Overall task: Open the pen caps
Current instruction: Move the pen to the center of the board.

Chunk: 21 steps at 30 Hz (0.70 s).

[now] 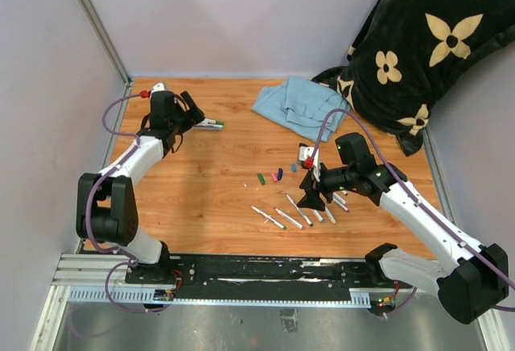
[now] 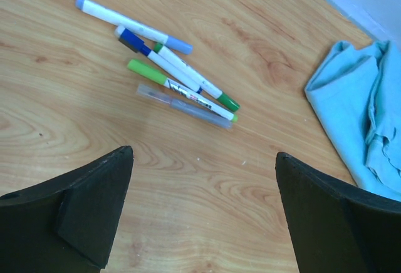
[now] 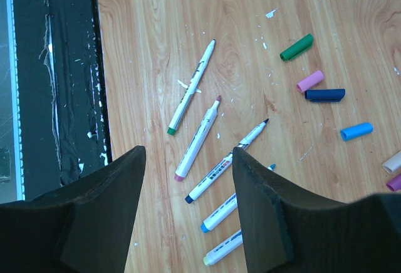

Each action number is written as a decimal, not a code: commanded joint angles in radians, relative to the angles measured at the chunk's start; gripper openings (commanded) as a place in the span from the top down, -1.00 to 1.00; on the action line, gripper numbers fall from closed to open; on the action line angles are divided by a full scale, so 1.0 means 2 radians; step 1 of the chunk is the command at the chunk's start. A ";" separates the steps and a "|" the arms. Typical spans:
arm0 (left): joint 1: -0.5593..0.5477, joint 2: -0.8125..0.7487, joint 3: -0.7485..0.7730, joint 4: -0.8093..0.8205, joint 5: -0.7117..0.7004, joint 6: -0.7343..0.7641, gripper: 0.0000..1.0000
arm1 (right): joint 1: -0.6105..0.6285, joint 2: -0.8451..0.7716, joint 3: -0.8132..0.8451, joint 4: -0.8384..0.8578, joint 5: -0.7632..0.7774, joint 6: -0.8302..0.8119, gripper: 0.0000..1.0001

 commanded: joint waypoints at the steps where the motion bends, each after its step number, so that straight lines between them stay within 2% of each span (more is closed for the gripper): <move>1: 0.006 0.031 0.046 -0.042 -0.058 -0.006 -0.98 | -0.014 -0.006 0.015 -0.004 -0.009 -0.008 -0.18; 6: 0.005 0.092 0.112 -0.112 -0.121 -0.021 -0.88 | -0.014 -0.009 0.015 -0.005 -0.007 -0.008 -0.18; 9: 0.005 0.133 0.151 -0.148 -0.125 -0.022 -0.57 | -0.015 -0.009 0.015 -0.005 -0.008 -0.008 -0.18; 12: 0.005 0.166 0.179 -0.168 -0.115 -0.032 -0.14 | -0.015 -0.008 0.014 -0.005 -0.008 -0.008 -0.18; 18: 0.005 0.206 0.220 -0.170 -0.094 -0.047 -0.11 | -0.015 -0.007 0.015 -0.004 -0.007 -0.009 -0.18; 21: 0.005 0.241 0.272 -0.185 -0.104 -0.016 -0.13 | -0.015 -0.006 0.014 -0.005 -0.007 -0.009 -0.18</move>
